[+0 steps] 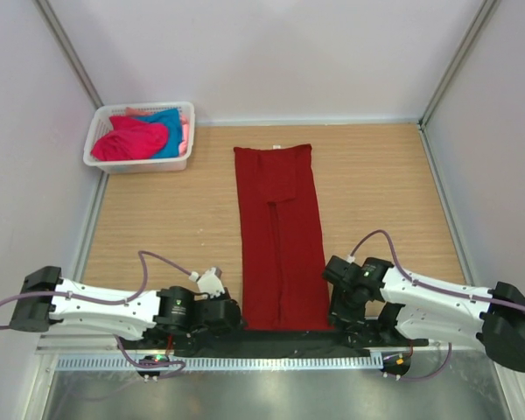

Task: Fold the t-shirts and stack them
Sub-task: Fold the tshirt

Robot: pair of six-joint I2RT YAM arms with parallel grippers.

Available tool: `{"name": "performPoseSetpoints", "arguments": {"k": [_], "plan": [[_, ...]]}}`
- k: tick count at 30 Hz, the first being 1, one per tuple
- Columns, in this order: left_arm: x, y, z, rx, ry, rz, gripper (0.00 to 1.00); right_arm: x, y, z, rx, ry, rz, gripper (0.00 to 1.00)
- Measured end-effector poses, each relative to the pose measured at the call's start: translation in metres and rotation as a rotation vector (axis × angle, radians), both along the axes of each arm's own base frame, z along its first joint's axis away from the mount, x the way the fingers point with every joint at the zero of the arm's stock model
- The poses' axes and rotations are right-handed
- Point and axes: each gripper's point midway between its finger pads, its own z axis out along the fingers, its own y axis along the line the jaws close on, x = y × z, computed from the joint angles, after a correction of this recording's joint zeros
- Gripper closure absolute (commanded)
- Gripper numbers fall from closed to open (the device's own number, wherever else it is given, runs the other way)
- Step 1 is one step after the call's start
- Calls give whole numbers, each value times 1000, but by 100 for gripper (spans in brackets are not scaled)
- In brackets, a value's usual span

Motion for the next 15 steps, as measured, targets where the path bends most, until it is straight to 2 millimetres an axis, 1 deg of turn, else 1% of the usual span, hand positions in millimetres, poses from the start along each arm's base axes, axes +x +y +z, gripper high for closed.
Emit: {"name": "performPoseSetpoints", "arguments": {"k": [2, 5, 9, 14, 15], "plan": [[0, 0, -1, 3, -1, -2, 100, -2, -1, -4, -4, -3, -1, 54], [0, 1, -2, 10, -1, -2, 100, 2, 4, -4, 12, -23, -8, 55], [0, 2, -6, 28, 0, -2, 100, 8, 10, -5, 34, -49, -13, 59], [-1, 3, -10, 48, 4, -3, 100, 10, 13, -6, 46, -57, -15, 64], [-1, 3, -11, 50, 5, -3, 100, 10, 13, -6, 48, -58, -16, 68]]}}
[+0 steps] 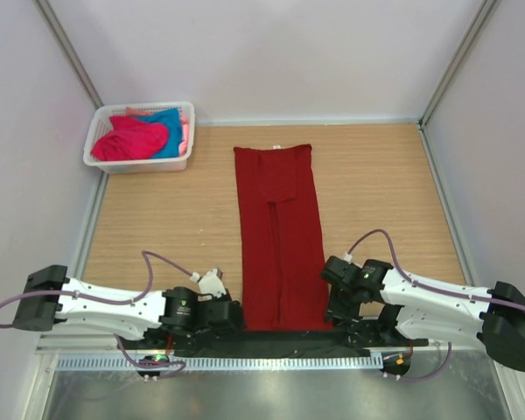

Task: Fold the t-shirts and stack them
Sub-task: Fold the tshirt

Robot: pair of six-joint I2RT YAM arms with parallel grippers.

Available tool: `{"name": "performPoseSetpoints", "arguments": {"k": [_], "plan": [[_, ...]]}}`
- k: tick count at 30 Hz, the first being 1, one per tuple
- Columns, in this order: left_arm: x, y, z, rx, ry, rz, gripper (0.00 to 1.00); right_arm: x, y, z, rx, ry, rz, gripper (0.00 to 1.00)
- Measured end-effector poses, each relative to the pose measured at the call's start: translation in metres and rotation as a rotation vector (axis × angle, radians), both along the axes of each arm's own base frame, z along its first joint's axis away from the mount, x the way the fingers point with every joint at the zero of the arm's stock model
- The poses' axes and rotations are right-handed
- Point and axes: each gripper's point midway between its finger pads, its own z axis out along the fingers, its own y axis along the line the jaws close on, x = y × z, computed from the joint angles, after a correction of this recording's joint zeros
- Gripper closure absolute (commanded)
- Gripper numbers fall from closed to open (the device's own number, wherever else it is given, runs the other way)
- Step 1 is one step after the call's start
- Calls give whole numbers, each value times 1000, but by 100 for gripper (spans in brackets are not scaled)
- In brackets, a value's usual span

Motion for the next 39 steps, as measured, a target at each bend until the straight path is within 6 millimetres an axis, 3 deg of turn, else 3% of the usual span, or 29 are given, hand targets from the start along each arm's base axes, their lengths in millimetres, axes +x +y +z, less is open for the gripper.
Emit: {"name": "performPoseSetpoints", "arguments": {"k": [1, 5, 11, 16, 22, 29, 34, 39], "plan": [[0, 0, 0, -1, 1, 2, 100, 0, 0, 0, 1, -1, -1, 70], [0, 0, 0, -3, 2, 7, 100, 2, 3, 1, 15, -9, -1, 99], [6, -1, 4, -4, -3, 16, 100, 11, 4, 19, -9, -45, 4, 99], [32, -3, 15, -9, 10, 56, 100, 42, 28, 55, -24, -125, 40, 99], [85, -4, 33, 18, 22, 110, 100, 88, 39, 71, -117, -149, 78, 99], [159, -14, 43, 106, 36, 108, 100, 168, 11, 72, -187, -118, 48, 99], [224, -31, 53, 134, 32, 75, 100, 228, 17, 77, -186, -124, 97, 99], [284, -32, 60, 166, 11, 67, 100, 283, 15, 80, -178, -150, 105, 99]]}}
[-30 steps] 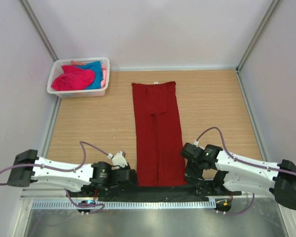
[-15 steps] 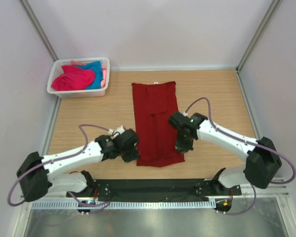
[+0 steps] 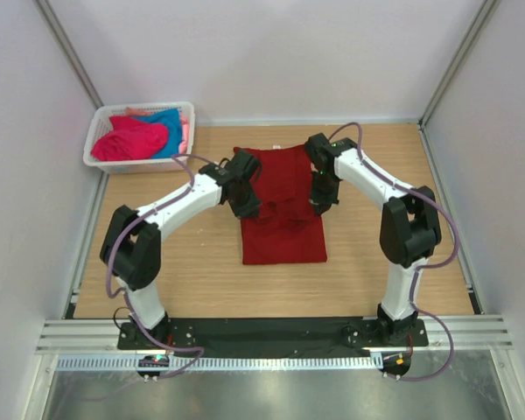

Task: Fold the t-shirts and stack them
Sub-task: Fold the tshirt

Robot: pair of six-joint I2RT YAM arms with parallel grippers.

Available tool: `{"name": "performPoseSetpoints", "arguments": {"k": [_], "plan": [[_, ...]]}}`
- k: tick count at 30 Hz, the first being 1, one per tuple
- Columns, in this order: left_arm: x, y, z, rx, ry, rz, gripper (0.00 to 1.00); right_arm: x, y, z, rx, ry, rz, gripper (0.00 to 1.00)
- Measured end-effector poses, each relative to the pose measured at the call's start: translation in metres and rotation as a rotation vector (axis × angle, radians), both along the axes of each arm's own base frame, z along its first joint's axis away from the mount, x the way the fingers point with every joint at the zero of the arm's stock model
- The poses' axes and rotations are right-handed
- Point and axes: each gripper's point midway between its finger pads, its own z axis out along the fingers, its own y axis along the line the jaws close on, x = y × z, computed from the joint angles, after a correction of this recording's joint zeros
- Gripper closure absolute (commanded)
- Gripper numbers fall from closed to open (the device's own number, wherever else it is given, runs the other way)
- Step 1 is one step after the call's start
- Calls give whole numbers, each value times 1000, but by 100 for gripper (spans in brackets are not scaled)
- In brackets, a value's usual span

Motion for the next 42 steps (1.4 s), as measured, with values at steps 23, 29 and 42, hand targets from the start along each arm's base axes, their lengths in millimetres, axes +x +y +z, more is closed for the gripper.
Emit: {"name": "performPoseSetpoints", "arguments": {"k": [23, 29, 42], "plan": [[78, 37, -39, 43, 94, 65, 100, 93, -2, -24, 71, -27, 43, 99], [83, 41, -44, 47, 108, 77, 97, 101, 3, -39, 83, -7, 57, 95], [85, 55, -28, 142, 45, 31, 64, 115, 4, -17, 93, -80, 23, 71]]}}
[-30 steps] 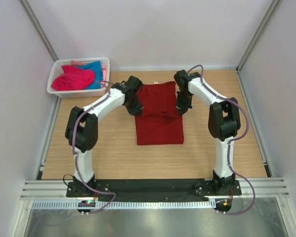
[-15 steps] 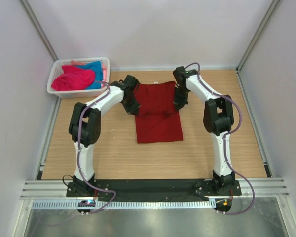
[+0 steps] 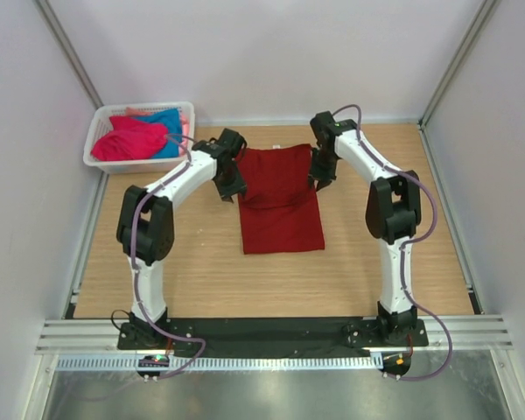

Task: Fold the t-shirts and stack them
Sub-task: Fold the tshirt

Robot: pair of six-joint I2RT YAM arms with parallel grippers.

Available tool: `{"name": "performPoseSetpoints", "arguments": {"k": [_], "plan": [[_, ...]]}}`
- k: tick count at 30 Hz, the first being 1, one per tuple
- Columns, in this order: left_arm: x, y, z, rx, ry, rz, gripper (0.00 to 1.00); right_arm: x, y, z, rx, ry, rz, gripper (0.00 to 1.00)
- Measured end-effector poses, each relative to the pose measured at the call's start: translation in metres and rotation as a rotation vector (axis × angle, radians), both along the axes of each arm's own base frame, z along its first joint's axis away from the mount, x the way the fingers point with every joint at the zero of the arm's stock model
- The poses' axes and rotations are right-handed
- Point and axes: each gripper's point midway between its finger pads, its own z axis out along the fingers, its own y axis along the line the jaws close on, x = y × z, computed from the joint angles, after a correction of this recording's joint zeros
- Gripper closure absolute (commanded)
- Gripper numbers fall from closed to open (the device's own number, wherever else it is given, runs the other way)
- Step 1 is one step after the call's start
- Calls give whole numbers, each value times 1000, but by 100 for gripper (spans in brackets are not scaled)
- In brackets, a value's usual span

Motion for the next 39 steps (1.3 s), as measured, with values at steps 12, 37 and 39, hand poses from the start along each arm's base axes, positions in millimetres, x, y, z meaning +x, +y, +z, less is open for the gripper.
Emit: {"name": "performPoseSetpoints", "arguments": {"k": [12, 37, 39], "plan": [[-41, -45, -17, -27, 34, -189, 76, -49, -6, -24, 10, 73, -30, 81], [-76, 0, -1, -46, 36, -173, 55, -135, -22, -27, 57, 185, 72, 51], [-103, -8, -2, -81, 62, -205, 55, -144, -21, -34, 74, 212, 80, 51]]}}
